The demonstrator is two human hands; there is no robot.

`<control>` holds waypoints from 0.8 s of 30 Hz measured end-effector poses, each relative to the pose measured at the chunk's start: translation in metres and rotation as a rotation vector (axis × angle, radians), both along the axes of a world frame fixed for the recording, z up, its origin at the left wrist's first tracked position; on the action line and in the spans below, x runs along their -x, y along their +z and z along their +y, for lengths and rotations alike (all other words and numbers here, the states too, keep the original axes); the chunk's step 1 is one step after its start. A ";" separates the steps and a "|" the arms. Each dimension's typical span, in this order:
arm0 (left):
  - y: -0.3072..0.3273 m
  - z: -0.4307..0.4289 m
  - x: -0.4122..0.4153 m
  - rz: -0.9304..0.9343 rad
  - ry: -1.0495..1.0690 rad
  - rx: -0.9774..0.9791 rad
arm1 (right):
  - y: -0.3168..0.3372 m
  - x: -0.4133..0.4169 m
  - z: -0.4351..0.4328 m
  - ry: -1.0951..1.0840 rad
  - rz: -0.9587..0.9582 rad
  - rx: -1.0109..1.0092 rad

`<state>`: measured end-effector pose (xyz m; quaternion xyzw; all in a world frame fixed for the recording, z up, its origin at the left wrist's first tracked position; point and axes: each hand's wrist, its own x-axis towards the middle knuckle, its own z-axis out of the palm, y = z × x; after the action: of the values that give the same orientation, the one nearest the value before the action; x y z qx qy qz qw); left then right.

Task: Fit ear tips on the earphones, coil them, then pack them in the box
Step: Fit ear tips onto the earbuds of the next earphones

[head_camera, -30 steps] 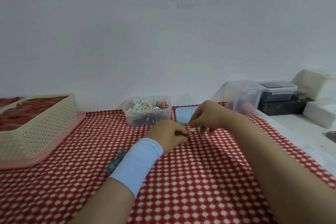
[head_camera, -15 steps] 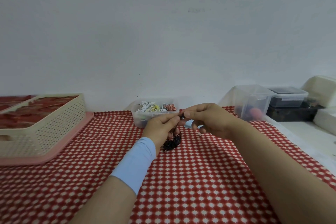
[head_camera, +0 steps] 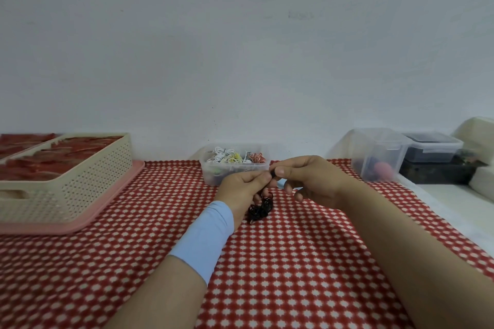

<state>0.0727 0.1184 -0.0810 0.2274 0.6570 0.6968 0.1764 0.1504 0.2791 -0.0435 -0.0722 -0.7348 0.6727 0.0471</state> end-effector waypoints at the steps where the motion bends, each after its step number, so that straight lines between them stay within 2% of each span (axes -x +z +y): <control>1: 0.000 0.000 0.000 -0.009 -0.003 -0.013 | 0.000 0.000 0.000 0.008 -0.001 0.001; 10: 0.002 -0.002 0.000 0.133 0.011 0.047 | -0.003 0.002 0.003 0.018 -0.059 -0.004; 14: 0.000 -0.001 0.000 0.115 0.016 0.014 | -0.002 0.003 0.001 0.001 -0.047 -0.010; 17: 0.000 -0.002 0.002 0.158 -0.002 0.064 | 0.000 0.002 0.001 0.014 -0.071 -0.054; 24: -0.004 0.005 0.004 0.061 -0.043 0.044 | 0.002 -0.002 0.012 0.028 -0.093 -0.023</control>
<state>0.0688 0.1236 -0.0850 0.2588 0.6723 0.6709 0.1760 0.1525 0.2906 -0.0417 -0.0927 -0.7448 0.6609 0.0043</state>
